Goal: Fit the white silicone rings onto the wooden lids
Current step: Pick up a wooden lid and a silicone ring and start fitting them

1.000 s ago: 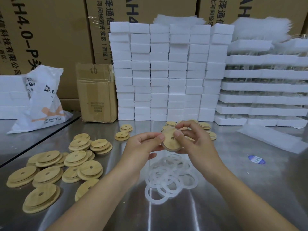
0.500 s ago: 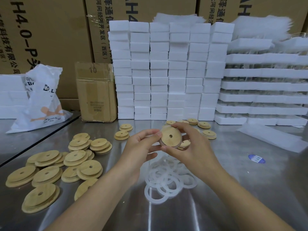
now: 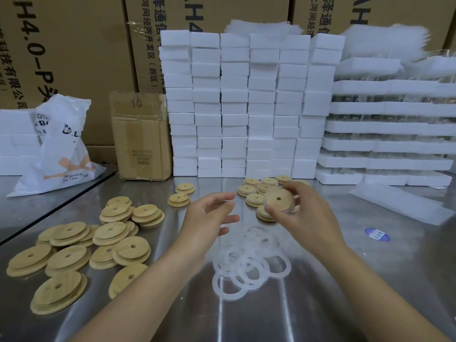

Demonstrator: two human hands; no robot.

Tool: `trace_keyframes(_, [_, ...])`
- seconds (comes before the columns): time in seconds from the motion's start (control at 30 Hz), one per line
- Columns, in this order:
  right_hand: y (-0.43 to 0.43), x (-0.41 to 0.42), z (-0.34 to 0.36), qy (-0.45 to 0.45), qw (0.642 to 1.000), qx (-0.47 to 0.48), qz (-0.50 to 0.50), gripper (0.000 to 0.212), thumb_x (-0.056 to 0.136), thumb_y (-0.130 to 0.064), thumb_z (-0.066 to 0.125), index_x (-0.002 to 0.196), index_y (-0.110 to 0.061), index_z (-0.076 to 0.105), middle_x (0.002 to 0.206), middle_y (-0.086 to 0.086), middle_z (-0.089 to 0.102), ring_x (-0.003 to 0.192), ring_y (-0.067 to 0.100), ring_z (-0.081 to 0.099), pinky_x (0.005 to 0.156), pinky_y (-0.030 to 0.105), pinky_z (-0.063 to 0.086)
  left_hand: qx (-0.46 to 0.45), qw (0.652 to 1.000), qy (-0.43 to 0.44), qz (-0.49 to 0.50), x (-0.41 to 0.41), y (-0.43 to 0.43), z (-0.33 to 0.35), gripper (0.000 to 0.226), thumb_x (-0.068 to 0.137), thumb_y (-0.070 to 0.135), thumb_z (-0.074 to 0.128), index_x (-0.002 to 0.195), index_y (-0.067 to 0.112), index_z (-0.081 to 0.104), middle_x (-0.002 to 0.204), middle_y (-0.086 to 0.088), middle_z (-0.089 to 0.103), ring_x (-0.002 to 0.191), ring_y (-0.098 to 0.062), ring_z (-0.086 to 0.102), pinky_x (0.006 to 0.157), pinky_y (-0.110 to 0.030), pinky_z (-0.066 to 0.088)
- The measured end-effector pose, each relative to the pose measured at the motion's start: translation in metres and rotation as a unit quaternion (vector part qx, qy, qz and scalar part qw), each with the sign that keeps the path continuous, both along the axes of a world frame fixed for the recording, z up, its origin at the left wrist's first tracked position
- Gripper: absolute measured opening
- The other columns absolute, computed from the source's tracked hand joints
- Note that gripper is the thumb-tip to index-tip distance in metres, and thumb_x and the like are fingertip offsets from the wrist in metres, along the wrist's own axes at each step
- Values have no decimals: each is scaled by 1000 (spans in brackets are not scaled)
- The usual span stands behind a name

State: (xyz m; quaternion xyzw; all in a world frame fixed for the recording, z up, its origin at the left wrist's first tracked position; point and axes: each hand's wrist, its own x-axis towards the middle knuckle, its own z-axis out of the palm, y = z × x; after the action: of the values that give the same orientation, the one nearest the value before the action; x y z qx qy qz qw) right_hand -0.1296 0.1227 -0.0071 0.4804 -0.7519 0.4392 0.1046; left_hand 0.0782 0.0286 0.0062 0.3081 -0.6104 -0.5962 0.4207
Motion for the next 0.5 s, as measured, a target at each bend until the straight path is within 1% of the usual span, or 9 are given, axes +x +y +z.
trace_keyframes(0.07, [4, -19, -4, -10, 996, 58, -68, 59, 78, -69, 77, 122, -36, 57, 119, -13, 65, 111, 16, 62, 87, 43, 55, 6, 1000, -10, 11, 1, -2, 0, 17, 105, 21, 67, 108, 31, 81, 98, 17, 80, 91, -9, 81, 91, -38, 60])
trace_keyframes(0.1, [5, -27, -6, -14, 992, 83, -92, 60, 78, -69, 77, 122, -32, 58, 119, -8, 66, 111, 21, 62, 86, 45, 55, 7, 1000, -16, 14, 1, -3, 0, 18, 106, 21, 67, 106, 31, 81, 95, 18, 80, 90, -7, 80, 90, -37, 60])
trace_keyframes(0.17, [6, -38, -13, -23, 984, 130, -117, 64, 78, -67, 78, 124, -25, 60, 121, -1, 67, 114, 26, 61, 89, 46, 55, 6, 999, -25, 19, 1, -5, -1, 18, 106, 21, 66, 103, 31, 82, 94, 17, 80, 89, -6, 80, 88, -36, 59])
trace_keyframes(0.27, [4, -46, -21, -38, 966, 216, -139, 71, 81, -65, 74, 133, -18, 62, 131, 6, 63, 124, 30, 55, 99, 46, 52, -5, 999, -45, 29, 2, -9, -3, 19, 106, 22, 66, 100, 31, 82, 102, 14, 79, 87, -4, 78, 84, -33, 58])
trace_keyframes(0.33, [3, -47, -23, -39, 955, 253, -148, 77, 84, -70, 69, 140, -18, 59, 139, 8, 58, 131, 31, 50, 105, 45, 48, -23, 997, -60, 36, 2, -12, -5, 19, 105, 21, 65, 99, 30, 81, 104, 12, 79, 86, -4, 78, 78, -29, 56])
trace_keyframes(0.4, [4, -47, -23, -30, 952, 260, -158, 85, 82, -76, 67, 146, -20, 54, 145, 7, 54, 137, 31, 45, 108, 44, 45, -57, 993, -85, 53, 2, -17, -6, 20, 105, 19, 66, 96, 28, 81, 104, 11, 77, 81, -2, 76, 74, -26, 53])
trace_keyframes(0.43, [4, -47, -23, -31, 952, 258, -163, 88, 81, -77, 68, 148, -22, 52, 145, 7, 54, 137, 30, 46, 108, 44, 45, -77, 990, -98, 63, 3, -20, -7, 21, 105, 18, 66, 94, 28, 81, 103, 12, 76, 77, 0, 75, 70, -22, 52])
trace_keyframes(0.5, [5, -47, -23, -47, 953, 251, -161, 88, 80, -75, 69, 149, -25, 49, 137, 4, 64, 129, 29, 56, 103, 44, 50, -127, 979, -133, 86, 7, -28, -6, 21, 104, 18, 66, 93, 29, 80, 99, 13, 75, 72, 3, 70, 60, -14, 46])
